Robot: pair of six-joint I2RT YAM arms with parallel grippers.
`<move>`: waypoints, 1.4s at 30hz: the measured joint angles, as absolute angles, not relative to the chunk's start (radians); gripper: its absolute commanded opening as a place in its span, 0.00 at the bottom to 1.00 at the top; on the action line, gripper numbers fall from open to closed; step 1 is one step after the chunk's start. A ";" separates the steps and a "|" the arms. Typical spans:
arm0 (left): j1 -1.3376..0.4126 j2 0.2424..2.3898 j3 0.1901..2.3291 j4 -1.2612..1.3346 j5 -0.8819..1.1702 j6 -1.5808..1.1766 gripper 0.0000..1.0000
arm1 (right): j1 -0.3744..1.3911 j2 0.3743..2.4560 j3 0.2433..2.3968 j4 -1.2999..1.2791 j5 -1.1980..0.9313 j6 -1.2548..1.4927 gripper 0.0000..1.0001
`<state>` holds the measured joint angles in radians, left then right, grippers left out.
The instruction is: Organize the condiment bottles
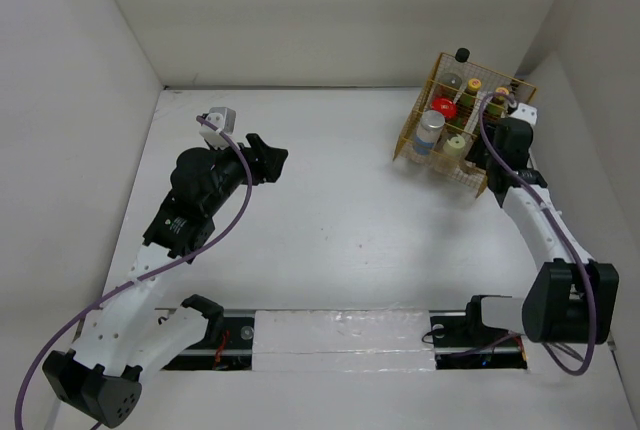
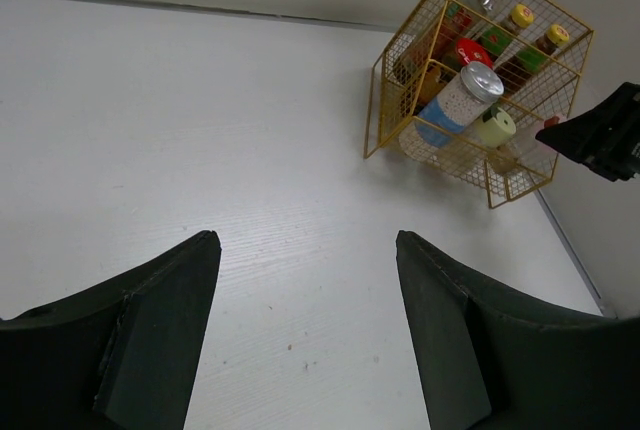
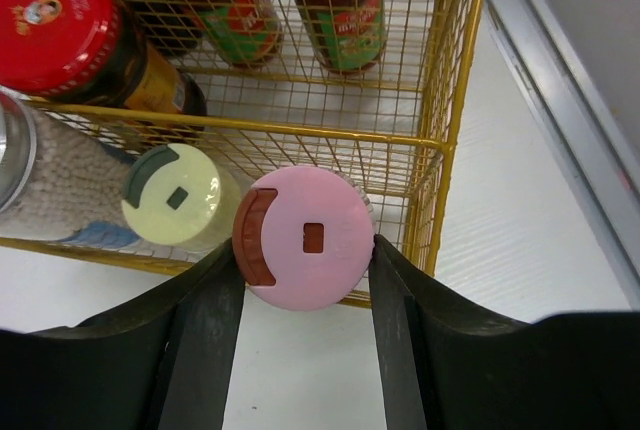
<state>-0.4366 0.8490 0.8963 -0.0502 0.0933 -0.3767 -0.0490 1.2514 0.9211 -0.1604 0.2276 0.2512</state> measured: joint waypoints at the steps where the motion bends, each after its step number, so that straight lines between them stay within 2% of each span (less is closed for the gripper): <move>1: -0.437 0.849 0.896 -0.050 0.093 -0.377 0.68 | -0.052 1.269 0.921 -0.156 0.227 0.253 0.39; 9: -0.437 0.849 0.896 -0.050 0.093 -0.377 0.70 | -0.058 1.382 0.933 -0.149 0.225 0.266 0.55; 12: -0.437 0.850 0.896 -0.050 0.093 -0.377 0.71 | -0.060 1.383 0.934 -0.149 0.222 0.271 0.70; 13: -0.437 0.851 0.896 -0.050 0.093 -0.377 0.71 | -0.060 1.383 0.934 -0.149 0.221 0.274 0.81; 15: -0.437 0.852 0.896 -0.050 0.089 -0.377 0.72 | -0.060 1.381 0.934 -0.150 0.219 0.278 0.92; 17: -0.437 0.855 0.896 -0.050 0.085 -0.377 0.75 | -0.060 1.370 0.934 -0.152 0.217 0.282 0.99; 19: -0.437 0.861 0.896 -0.051 0.083 -0.377 0.76 | -0.059 1.341 0.934 -0.157 0.216 0.282 1.00; 22: -0.437 0.867 0.896 -0.053 0.079 -0.376 0.83 | -0.043 1.256 0.934 -0.157 0.216 0.284 1.00; 26: -0.437 0.867 0.896 -0.060 0.078 -0.374 0.91 | 0.038 1.074 0.931 -0.133 0.215 0.282 1.00; 31: -0.437 0.879 0.901 -0.070 0.070 -0.371 0.96 | 0.177 0.891 0.899 0.002 0.064 0.237 1.00; 37: -0.429 0.899 0.904 -0.076 0.057 -0.373 0.96 | 0.321 0.893 0.854 0.109 -0.234 0.156 1.00; 42: -0.405 0.892 0.904 -0.072 0.056 -0.377 0.94 | 0.483 0.985 0.786 0.128 -0.329 0.123 1.00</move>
<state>-0.4053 0.8925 0.9043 -0.0723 0.0559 -0.3767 0.4831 0.9848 0.7864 0.1284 -0.3290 0.1230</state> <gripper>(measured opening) 0.952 0.998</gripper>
